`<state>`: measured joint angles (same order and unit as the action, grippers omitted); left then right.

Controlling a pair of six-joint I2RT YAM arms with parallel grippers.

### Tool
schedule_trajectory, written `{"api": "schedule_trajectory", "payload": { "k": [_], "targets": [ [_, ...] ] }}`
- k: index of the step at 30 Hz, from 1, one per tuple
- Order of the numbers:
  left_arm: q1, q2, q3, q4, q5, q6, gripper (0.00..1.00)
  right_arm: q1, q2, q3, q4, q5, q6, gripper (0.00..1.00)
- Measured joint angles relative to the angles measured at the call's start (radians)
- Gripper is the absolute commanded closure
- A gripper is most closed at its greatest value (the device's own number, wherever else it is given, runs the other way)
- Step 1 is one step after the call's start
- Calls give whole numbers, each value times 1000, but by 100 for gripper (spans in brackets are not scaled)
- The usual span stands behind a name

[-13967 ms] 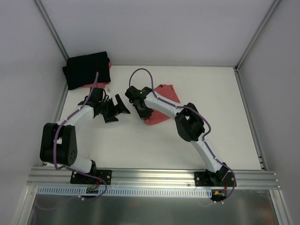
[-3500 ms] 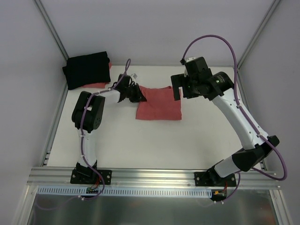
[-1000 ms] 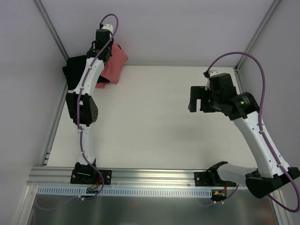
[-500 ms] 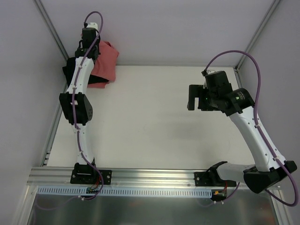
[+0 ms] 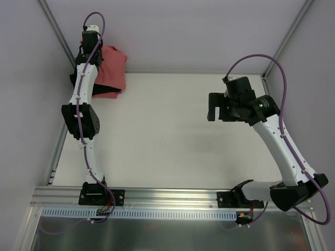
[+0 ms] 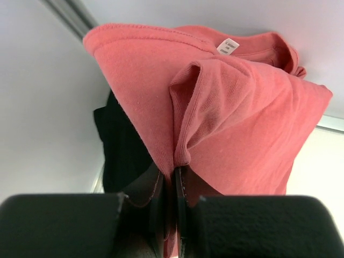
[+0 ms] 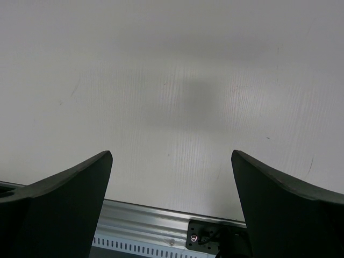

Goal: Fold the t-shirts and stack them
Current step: Put the neatly folded tshirt into the corner of the board with the left arm

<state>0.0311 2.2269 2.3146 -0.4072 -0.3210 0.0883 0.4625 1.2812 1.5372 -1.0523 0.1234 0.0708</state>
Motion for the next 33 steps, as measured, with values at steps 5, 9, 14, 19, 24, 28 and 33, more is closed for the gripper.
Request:
{"api": "schedule_trajectory", "payload": {
  "k": [5, 9, 14, 19, 24, 28, 33],
  "targets": [
    [51, -16, 0, -2, 10, -10, 100, 0, 5, 0, 23, -2, 8, 1],
    [78, -30, 0, -1, 30, -18, 100, 3, 6, -7, 48, -9, 19, 1],
    [103, -33, -3, 0, 87, -42, 100, 5, 13, -11, 53, -16, 23, 1],
    [114, -24, -7, 2, 169, -80, 100, 5, 34, -8, 45, -16, 22, 1],
    [114, 10, -7, 8, 223, -108, 100, 6, 44, 3, 23, -14, 23, 1],
    [115, 45, -6, 29, 235, -109, 100, 6, 58, 35, -3, -11, 23, 1],
    [115, 97, -6, 69, 214, -104, 100, 6, 100, 104, -38, -3, 22, 0]
  ]
}}
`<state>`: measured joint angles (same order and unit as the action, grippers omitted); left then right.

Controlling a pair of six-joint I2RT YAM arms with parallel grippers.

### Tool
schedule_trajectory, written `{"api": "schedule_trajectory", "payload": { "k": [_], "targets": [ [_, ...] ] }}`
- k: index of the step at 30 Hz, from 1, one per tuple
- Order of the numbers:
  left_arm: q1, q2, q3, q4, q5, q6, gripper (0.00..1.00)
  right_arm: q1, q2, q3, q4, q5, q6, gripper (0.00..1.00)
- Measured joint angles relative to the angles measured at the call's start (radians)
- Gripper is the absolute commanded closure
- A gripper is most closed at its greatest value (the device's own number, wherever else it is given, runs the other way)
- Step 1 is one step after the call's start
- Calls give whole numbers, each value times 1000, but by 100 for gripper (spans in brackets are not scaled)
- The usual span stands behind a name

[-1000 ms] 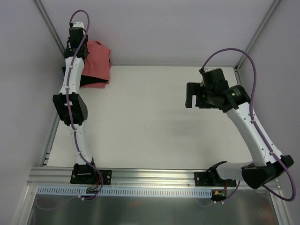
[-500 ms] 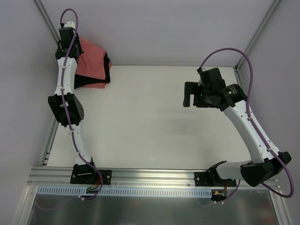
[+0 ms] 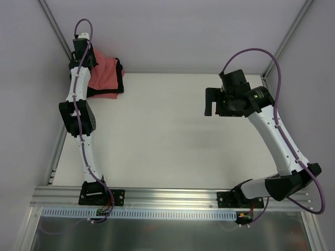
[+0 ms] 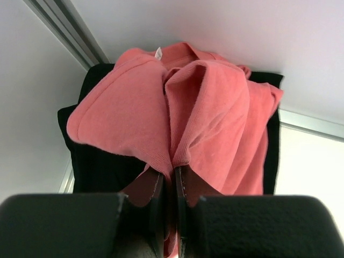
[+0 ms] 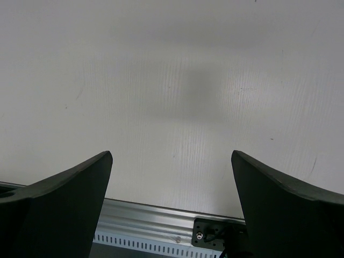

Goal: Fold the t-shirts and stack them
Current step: Put the neatly folded tshirt into the corner of the board with the left arm

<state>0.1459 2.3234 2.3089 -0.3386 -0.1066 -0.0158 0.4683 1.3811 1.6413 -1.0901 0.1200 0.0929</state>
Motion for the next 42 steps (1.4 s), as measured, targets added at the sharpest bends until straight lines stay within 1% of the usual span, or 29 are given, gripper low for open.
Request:
{"api": "schedule_trajectory", "payload": {
  "k": [5, 10, 19, 20, 21, 22, 23, 30, 34, 36, 38, 40, 42],
  "targets": [
    [0, 50, 0, 69, -43, 39, 100, 0, 33, 56, -52, 11, 0, 0],
    [0, 81, 0, 150, -97, 115, 100, 0, 63, 118, -106, 29, 0, 0],
    [0, 132, 6, 232, -222, 210, 100, 0, 103, 196, -192, 57, -5, 1],
    [0, 136, 6, 235, -238, 218, 93, 0, 107, 200, -197, 58, -5, 1],
    [0, 140, 8, 242, -256, 225, 61, 0, 109, 202, -202, 59, -6, 0],
    [0, 143, 10, 252, -271, 242, 19, 0, 112, 203, -206, 60, -7, 1],
    [0, 145, 11, 268, -293, 251, 1, 0, 114, 204, -210, 60, -7, 0],
    [-1, 146, 15, 431, -469, 345, 1, 0, 116, 204, -230, 60, -8, 0],
    [-7, 146, 17, 483, -499, 377, 1, 0, 113, 192, -229, 57, -9, 1],
    [-13, 145, 17, 476, -491, 373, 1, 0, 112, 179, -226, 55, -9, 0],
    [-26, 143, 17, 445, -451, 351, 1, 0, 109, 161, -222, 53, -9, 0],
    [-48, 140, 17, 400, -388, 313, 1, 0, 106, 144, -215, 48, -10, 0],
    [-78, 130, 17, 332, -288, 257, 1, 0, 93, 109, -193, 43, -10, 0]
  ]
}}
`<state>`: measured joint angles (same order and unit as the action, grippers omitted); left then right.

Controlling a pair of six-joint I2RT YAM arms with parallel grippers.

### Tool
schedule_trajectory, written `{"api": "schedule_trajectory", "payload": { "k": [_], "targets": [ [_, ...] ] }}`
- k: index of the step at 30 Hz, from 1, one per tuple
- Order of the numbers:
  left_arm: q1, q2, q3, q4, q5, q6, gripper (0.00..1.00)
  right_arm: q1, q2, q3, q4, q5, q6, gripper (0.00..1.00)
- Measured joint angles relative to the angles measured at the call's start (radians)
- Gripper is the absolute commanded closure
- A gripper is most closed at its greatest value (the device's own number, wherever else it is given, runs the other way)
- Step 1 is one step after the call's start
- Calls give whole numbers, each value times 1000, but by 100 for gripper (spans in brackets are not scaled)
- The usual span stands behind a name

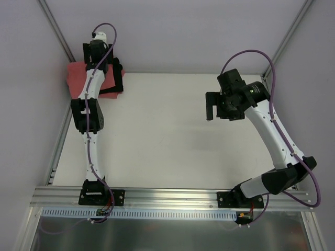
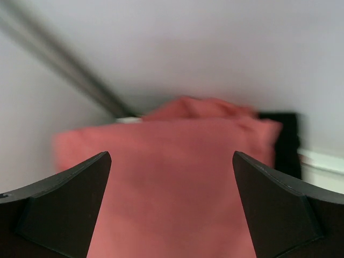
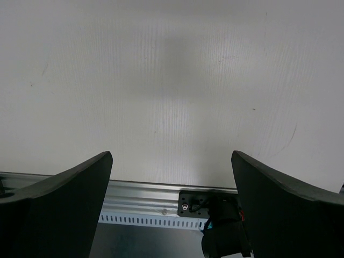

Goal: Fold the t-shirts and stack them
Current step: Put the neatly folded tshirt into the corner of the board with the left arm

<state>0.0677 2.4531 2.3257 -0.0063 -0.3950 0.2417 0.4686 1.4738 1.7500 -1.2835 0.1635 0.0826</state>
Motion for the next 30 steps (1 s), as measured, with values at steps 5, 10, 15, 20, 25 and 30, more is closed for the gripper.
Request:
{"api": "schedule_trajectory", "payload": {
  "k": [5, 10, 15, 20, 25, 30],
  "targets": [
    [-90, -41, -9, -169, 215, -166, 1, 1, -63, -134, 90, -31, 16, 0],
    [-161, -121, -103, -261, 275, -269, 1, 2, -151, -309, 196, -64, 63, 1],
    [-171, -148, -142, -321, 187, -297, 1, 2, -236, -435, 274, -80, 102, 1],
    [-172, -149, -160, -375, 17, -293, 1, 2, -274, -486, 330, -98, 120, 1],
    [-180, -149, -161, -406, -64, -275, 1, 2, -296, -505, 344, -101, 116, 1],
    [-205, -149, -161, -438, -87, -266, 1, 2, -298, -505, 354, -101, 97, 1]
  ]
}}
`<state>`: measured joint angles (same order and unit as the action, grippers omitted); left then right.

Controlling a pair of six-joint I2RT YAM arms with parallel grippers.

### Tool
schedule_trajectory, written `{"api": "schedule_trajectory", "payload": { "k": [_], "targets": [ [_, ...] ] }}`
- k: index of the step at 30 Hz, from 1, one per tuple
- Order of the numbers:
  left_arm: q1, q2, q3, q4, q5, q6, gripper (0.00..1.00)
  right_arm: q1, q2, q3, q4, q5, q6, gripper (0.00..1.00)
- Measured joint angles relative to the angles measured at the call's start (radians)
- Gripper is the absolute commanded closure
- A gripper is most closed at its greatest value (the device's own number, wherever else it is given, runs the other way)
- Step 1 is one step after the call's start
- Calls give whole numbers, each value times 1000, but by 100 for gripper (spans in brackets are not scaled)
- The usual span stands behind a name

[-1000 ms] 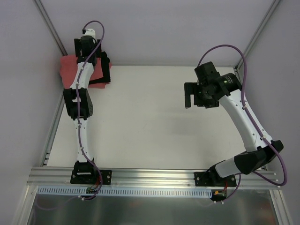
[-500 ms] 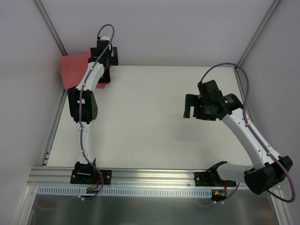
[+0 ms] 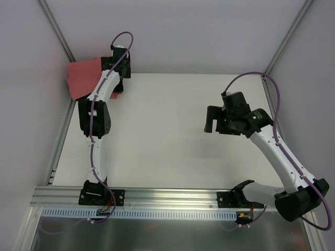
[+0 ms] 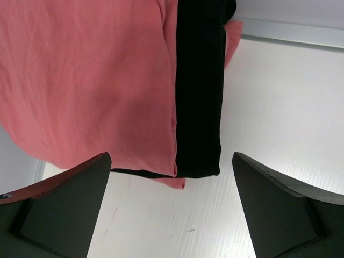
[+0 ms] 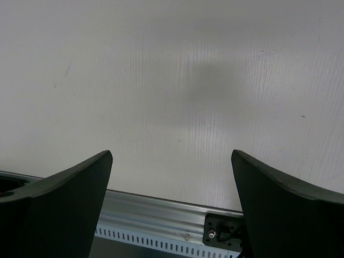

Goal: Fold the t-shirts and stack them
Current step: Put the neatly folded tshirt into the corner of the board with the left arm

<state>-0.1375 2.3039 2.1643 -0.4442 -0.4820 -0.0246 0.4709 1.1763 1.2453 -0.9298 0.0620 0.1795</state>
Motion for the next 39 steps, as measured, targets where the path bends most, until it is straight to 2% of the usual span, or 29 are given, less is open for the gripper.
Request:
{"api": "schedule_trajectory", "payload": {
  "k": [11, 24, 25, 27, 28, 30, 37, 38, 39],
  "targets": [
    [-46, 66, 26, -26, -122, 71, 1, -13, -1, 8, -14, -10, -42, 1],
    [-37, 84, 26, -37, -209, 116, 1, -27, -14, 12, -35, -18, -62, 1],
    [-36, 84, 26, -35, -210, 118, 4, -28, -15, 12, -37, -18, -63, 0],
    [-30, 84, 26, -35, -212, 120, 19, -29, -15, 12, -40, -18, -64, 0],
    [-27, 84, 26, -34, -212, 118, 23, -29, -15, 12, -42, -18, -65, 0],
    [-23, 84, 26, -31, -217, 119, 26, -29, -15, 12, -45, -18, -65, 1],
    [-11, 84, 26, -32, -227, 123, 28, -30, -15, 12, -48, -18, -68, 1],
    [-8, 84, 26, -32, -227, 123, 29, -31, -15, 13, -48, -18, -68, 1],
    [-5, 84, 26, -32, -227, 123, 35, -31, -15, 13, -49, -18, -69, 0]
  ]
}}
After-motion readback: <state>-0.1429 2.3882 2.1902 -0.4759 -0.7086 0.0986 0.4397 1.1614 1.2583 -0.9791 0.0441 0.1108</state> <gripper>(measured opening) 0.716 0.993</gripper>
